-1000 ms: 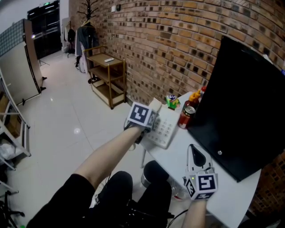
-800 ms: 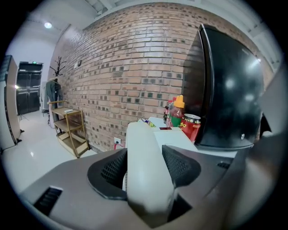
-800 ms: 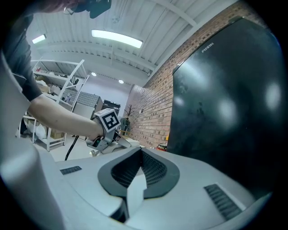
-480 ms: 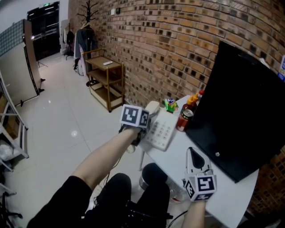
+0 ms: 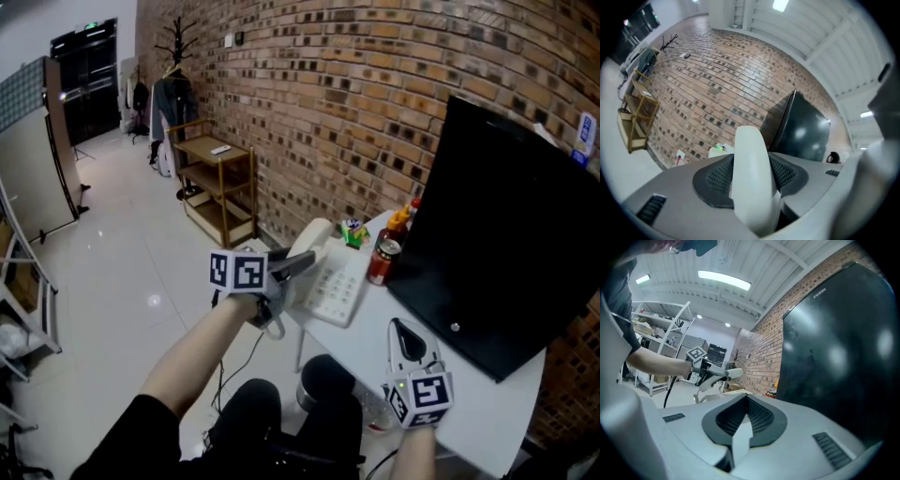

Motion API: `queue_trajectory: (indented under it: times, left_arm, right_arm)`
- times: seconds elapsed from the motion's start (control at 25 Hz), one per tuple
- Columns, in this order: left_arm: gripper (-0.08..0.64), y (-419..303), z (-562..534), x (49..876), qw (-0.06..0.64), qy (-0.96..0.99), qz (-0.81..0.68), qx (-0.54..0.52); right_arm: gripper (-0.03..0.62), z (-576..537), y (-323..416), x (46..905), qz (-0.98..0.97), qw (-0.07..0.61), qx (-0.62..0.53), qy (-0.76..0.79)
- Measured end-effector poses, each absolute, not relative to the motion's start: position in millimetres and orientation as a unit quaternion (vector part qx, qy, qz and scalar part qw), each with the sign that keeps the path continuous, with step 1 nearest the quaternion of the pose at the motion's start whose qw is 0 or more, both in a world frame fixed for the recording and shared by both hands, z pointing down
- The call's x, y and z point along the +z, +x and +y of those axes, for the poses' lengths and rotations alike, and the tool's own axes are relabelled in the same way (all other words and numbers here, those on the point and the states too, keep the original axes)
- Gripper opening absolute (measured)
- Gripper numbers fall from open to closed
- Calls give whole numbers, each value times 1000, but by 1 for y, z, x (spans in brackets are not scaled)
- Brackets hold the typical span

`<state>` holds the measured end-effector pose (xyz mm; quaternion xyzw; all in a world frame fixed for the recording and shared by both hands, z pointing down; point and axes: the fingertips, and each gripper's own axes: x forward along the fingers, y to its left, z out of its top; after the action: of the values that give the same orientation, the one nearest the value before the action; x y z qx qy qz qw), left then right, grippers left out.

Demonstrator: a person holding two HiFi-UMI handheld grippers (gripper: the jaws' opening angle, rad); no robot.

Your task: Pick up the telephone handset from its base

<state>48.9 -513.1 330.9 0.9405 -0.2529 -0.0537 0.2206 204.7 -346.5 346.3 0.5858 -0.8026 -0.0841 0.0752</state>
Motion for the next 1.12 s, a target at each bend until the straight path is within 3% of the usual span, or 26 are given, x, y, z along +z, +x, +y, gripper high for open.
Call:
queue_trajectory:
  times: [0.6,1.12]
  left_arm:
    - [218,-23,-440,271,139,945,-80,-284]
    - [218,-27,-412,265,111,946,-34,-302]
  right_arm:
    - [9,-347,218,347,-811,36,-57,582]
    - [9,-348,225,349,-835,-1,-35,550]
